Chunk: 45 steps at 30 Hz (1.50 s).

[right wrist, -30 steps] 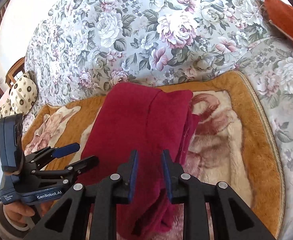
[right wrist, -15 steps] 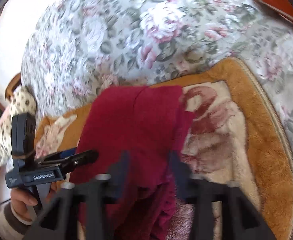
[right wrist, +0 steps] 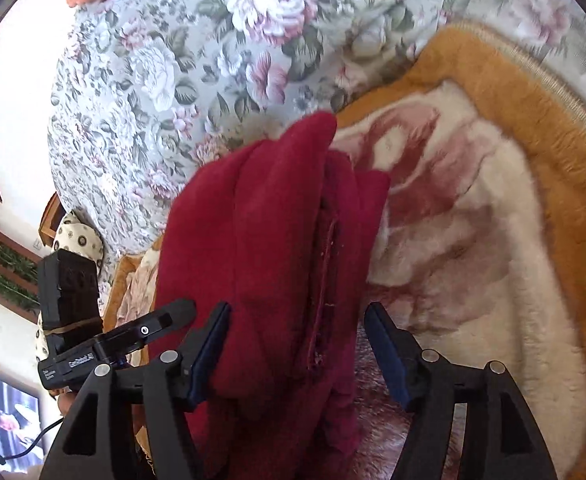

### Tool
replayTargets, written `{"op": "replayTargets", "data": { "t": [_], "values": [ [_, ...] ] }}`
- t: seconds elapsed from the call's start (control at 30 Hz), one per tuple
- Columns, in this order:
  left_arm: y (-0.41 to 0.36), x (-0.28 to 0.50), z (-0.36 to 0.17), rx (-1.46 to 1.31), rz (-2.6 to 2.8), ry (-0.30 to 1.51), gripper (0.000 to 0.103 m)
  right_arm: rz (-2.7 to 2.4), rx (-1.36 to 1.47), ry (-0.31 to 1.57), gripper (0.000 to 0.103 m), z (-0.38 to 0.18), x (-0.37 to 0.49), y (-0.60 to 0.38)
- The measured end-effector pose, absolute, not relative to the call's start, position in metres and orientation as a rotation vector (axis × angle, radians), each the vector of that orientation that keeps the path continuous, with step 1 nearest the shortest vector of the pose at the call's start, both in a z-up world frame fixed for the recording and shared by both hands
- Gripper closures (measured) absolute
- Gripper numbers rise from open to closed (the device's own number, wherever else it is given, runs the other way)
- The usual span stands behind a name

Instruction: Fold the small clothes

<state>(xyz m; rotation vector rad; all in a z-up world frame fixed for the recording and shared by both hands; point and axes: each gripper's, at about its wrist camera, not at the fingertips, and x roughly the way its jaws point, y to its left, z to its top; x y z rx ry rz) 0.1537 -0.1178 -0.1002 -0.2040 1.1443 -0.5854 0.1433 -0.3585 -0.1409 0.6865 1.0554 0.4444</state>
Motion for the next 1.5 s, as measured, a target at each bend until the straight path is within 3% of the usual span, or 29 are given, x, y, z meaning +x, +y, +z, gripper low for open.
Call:
{"op": "replayTargets", "data": {
  "t": [0.23,0.3,0.47,0.77,1.07,1.3,1.5],
  "values": [
    [-0.119,0.154,-0.108,-0.235,-0.604,1.143,0.013,0.448,0.696,1.024,0.036,-0.146,0.144,-0.353],
    [-0.121,0.150,-0.107,-0.222,-0.613,1.125,0.019,0.452,0.694,1.014,0.050,-0.145,0.142,-0.352],
    [-0.113,0.135,-0.088,-0.197,-0.617,1.079,0.037,0.452,0.589,0.957,0.058,-0.116,0.133,-0.335],
    [-0.061,0.088,-0.051,-0.187,-0.585,1.039,0.037,0.563,0.614,0.910,0.059,-0.071,0.100,-0.295],
    [-0.017,0.065,-0.087,-0.197,-0.472,1.112,0.034,0.547,0.567,1.104,0.056,-0.115,0.079,-0.249],
    [-0.015,0.069,-0.055,-0.132,-0.368,1.020,0.034,0.477,0.548,1.010,0.054,-0.071,0.073,-0.276],
    [-0.016,0.102,-0.058,-0.129,-0.275,0.999,0.034,0.560,0.398,0.952,0.063,-0.046,0.081,-0.241]
  ]
}}
